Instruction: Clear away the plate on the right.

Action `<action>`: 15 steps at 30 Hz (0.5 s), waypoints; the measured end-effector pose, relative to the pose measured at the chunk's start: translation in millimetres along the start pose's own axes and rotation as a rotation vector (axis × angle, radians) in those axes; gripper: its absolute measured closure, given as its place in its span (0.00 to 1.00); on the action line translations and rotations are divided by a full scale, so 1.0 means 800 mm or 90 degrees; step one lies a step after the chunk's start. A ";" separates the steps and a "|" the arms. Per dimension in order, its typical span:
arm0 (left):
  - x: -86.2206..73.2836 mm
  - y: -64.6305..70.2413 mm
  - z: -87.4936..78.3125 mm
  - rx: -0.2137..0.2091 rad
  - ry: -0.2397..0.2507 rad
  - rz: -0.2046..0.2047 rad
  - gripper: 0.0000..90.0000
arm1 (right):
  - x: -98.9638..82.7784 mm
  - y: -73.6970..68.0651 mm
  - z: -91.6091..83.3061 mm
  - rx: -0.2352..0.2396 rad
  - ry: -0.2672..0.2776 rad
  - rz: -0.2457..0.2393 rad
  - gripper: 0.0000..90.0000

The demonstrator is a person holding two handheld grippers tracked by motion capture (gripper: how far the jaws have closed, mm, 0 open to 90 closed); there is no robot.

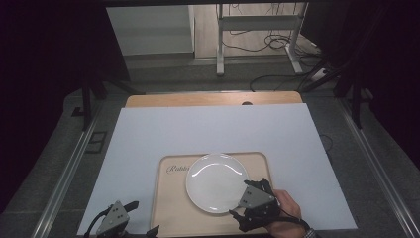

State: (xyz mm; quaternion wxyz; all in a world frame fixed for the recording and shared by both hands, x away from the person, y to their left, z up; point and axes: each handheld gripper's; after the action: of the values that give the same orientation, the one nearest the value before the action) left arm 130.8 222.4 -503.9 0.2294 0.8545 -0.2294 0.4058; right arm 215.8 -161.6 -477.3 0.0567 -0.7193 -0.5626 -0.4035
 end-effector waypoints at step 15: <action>0.000 0.000 0.000 0.000 0.000 0.000 0.01 | -0.010 0.015 -0.011 0.013 0.017 0.068 0.04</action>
State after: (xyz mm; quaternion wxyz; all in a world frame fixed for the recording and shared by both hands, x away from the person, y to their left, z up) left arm 130.8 222.5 -503.8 0.2298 0.8543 -0.2293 0.4059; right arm 221.6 -176.8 -472.4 0.0933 -0.7425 -0.5266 -0.4034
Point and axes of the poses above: each handheld gripper's, and its own axes: z roughly forward along the jaws, x roughly out of its top, y roughly to its right, and after that the axes turned 6 degrees about -z, right-handed
